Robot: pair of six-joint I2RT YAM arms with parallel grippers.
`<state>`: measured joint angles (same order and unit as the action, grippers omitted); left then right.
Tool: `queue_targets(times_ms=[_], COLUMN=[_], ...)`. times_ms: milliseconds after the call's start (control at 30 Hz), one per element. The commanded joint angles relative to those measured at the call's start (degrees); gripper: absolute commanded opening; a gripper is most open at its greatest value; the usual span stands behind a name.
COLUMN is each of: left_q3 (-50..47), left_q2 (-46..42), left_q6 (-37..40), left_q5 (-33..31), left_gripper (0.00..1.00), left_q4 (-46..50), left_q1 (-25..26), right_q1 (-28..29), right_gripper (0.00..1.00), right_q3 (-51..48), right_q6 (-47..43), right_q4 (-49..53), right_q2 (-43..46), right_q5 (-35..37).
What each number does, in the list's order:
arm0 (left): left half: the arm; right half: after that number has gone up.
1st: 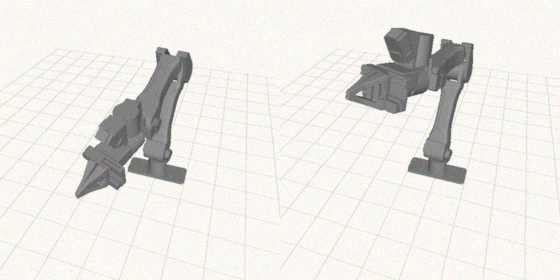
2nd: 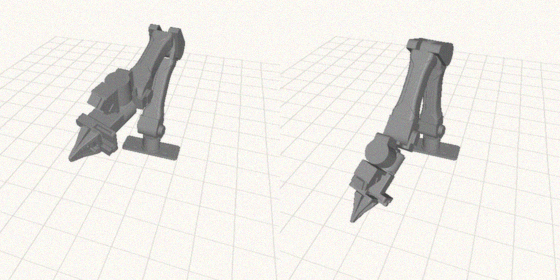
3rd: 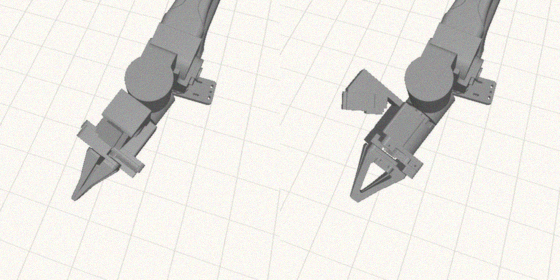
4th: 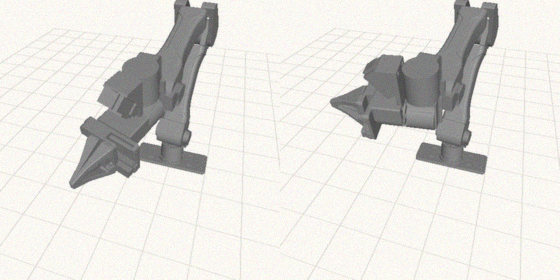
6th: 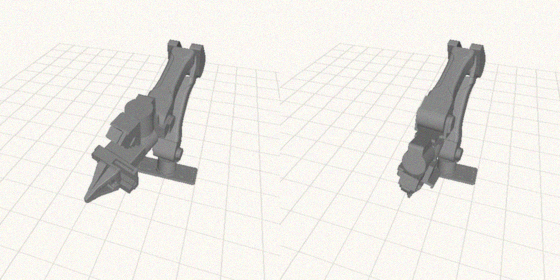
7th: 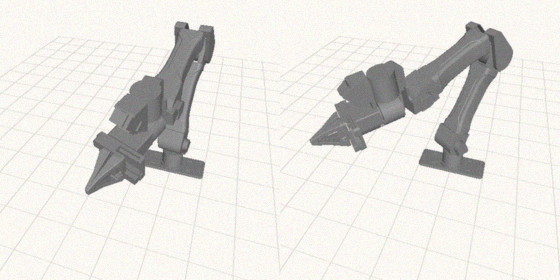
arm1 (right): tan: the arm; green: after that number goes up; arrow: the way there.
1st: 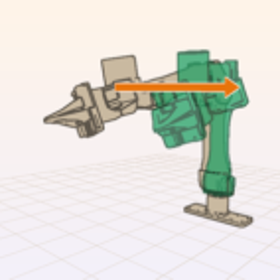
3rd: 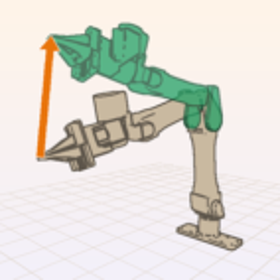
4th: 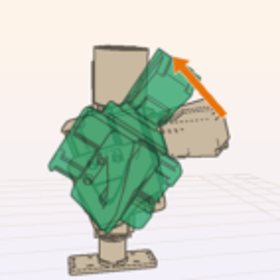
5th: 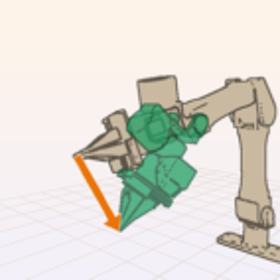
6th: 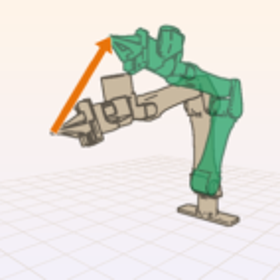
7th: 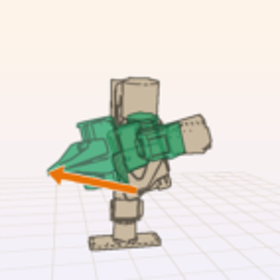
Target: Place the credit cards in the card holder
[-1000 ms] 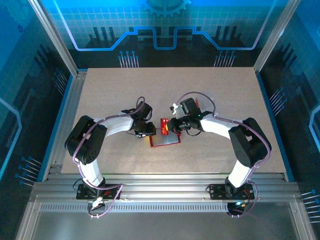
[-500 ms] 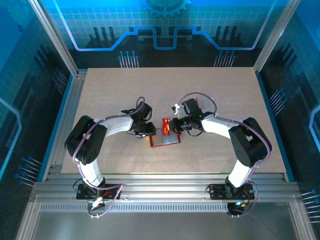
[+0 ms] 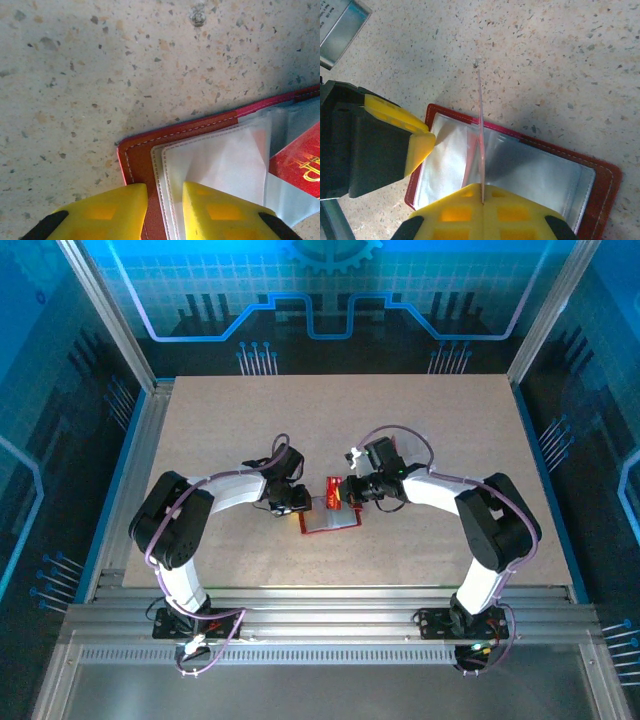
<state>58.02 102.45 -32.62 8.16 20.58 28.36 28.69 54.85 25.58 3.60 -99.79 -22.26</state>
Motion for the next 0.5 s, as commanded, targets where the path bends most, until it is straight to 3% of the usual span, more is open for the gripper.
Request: queue_targets(times_ms=[0,467], left_q3=[-2.44,-3.00], left_q2=[2.14,2.14], left_q6=[0.01,-0.21], left_q5=[-1.37,-1.04], left_gripper=[0.28,0.28], left_q4=[-0.13,-0.70], left_q1=[0.68,0.74], right_q1=[-0.33,0.37], right_gripper=[0.00,0.00], right_q3=[1.05,1.53], right_q6=[0.83,0.30], right_q4=[-1.82,0.63], right_q2=[-0.60,1.46], right_q5=[-2.16,-0.59])
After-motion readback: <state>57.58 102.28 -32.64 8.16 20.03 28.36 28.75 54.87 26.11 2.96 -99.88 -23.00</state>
